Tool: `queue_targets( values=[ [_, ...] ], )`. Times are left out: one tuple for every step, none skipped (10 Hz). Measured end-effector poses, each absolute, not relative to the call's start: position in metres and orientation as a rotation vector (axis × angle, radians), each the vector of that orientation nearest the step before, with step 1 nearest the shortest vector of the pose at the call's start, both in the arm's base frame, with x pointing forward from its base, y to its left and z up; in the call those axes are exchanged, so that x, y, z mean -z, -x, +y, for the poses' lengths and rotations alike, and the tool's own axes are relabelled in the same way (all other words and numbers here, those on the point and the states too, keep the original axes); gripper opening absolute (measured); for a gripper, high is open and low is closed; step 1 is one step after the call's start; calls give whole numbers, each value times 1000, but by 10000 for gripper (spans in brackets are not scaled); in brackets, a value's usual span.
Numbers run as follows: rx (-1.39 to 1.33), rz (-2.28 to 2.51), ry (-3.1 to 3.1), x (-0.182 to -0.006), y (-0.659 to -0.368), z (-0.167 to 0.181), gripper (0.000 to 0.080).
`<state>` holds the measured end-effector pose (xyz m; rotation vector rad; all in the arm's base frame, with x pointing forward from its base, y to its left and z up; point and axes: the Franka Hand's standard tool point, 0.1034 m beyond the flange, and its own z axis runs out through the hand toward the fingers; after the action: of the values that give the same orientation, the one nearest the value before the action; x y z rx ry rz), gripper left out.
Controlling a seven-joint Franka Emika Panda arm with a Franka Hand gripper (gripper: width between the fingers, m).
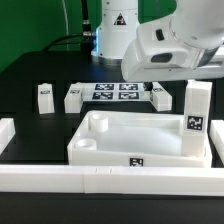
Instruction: Assemble desk
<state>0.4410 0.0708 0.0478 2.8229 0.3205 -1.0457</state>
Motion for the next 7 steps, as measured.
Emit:
queue_targets(
  values=[
    [1137, 307, -2779, -47, -440, 70, 649],
    [1107, 309, -2791, -43, -446, 71, 649],
    [1108, 312, -2791, -43, -445, 71, 649],
    [1114, 315, -2785, -40, -444, 70, 649],
    [1113, 344, -2758, -37, -443, 68, 649],
    [1116, 364, -2740, -35, -441, 69, 649],
    [1139, 358, -2731, -34, -439, 68, 649]
  ],
)
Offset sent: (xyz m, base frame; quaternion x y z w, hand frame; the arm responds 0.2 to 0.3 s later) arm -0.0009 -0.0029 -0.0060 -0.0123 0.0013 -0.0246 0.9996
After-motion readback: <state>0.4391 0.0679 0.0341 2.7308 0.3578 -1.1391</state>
